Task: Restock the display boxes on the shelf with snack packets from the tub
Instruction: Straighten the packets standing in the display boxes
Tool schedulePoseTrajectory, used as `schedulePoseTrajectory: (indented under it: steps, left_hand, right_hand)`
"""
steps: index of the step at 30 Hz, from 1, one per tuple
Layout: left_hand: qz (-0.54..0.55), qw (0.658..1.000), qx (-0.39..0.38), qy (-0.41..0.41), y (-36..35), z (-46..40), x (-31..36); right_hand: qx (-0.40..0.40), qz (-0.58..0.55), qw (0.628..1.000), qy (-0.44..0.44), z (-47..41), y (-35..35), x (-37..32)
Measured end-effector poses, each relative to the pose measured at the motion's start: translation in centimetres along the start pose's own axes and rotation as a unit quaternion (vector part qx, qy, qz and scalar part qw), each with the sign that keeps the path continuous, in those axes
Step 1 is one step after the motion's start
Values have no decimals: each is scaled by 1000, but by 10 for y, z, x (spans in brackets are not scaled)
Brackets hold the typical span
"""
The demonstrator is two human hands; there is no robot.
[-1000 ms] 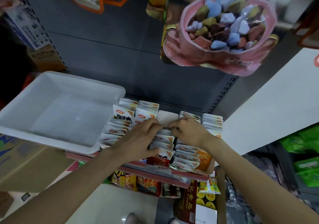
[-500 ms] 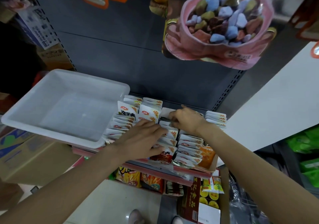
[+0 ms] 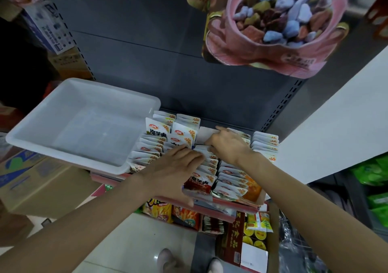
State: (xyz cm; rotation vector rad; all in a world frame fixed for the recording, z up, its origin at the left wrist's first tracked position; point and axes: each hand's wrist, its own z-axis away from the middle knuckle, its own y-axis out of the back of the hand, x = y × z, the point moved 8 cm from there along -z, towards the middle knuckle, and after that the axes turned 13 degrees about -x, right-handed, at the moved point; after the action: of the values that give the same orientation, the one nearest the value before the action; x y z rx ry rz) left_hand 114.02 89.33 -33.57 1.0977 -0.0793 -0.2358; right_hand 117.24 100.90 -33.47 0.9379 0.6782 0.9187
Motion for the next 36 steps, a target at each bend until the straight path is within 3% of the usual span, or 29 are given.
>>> schedulePoseTrajectory:
  steps: [3, 10, 17, 19, 26, 30, 36]
  left_hand:
    - [-21, 993, 104, 42, 4, -7, 2]
    - [4, 978, 197, 65, 25, -17, 11]
    - [10, 973, 219, 78, 26, -18, 4]
    - [14, 971, 219, 99, 29, -22, 0]
    - [29, 956, 254, 142, 34, -20, -7]
    - [32, 953, 264, 146, 33, -20, -10]
    - [39, 955, 256, 144, 34, -19, -13]
  right_hand:
    - [26, 0, 1000, 2, 5, 1, -2]
    - [5, 3, 1000, 6, 8, 4, -1]
    - [61, 80, 995, -10, 18, 26, -1]
    - [43, 92, 994, -32, 10, 22, 2]
    - [4, -38, 998, -51, -17, 11, 27]
    - [-74, -95, 991, -58, -22, 6, 38]
    - [-81, -131, 987, -51, -27, 12, 44]
